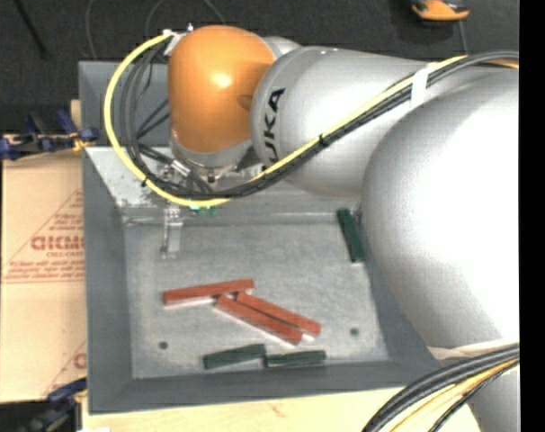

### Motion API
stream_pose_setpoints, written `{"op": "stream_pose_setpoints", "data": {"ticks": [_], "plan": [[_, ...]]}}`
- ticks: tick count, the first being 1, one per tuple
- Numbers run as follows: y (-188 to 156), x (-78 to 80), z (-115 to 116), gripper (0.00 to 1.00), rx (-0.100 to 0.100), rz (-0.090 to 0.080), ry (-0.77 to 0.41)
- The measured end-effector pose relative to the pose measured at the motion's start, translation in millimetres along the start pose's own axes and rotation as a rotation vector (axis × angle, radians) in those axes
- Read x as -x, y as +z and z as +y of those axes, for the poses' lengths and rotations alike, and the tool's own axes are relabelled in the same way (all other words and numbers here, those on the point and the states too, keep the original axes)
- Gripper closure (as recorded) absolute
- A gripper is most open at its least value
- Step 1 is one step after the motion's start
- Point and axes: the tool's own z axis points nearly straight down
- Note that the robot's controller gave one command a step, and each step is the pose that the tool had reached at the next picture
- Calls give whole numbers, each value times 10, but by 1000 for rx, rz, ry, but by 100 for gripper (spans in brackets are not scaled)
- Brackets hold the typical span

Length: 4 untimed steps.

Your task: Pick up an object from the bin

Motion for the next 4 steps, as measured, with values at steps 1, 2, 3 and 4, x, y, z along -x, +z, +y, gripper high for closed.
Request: {"op": "stream_pose_setpoints", "data": {"ticks": [1,2,3,4], "plan": [[1083,-133,-288,0,-3,-2,-310],[1140,-615,-209,0,-2,-6,-703],[1144,-966,-894,0,-3,-4,-641],[1144,-959,-860,100,0,-6,-641]]}}
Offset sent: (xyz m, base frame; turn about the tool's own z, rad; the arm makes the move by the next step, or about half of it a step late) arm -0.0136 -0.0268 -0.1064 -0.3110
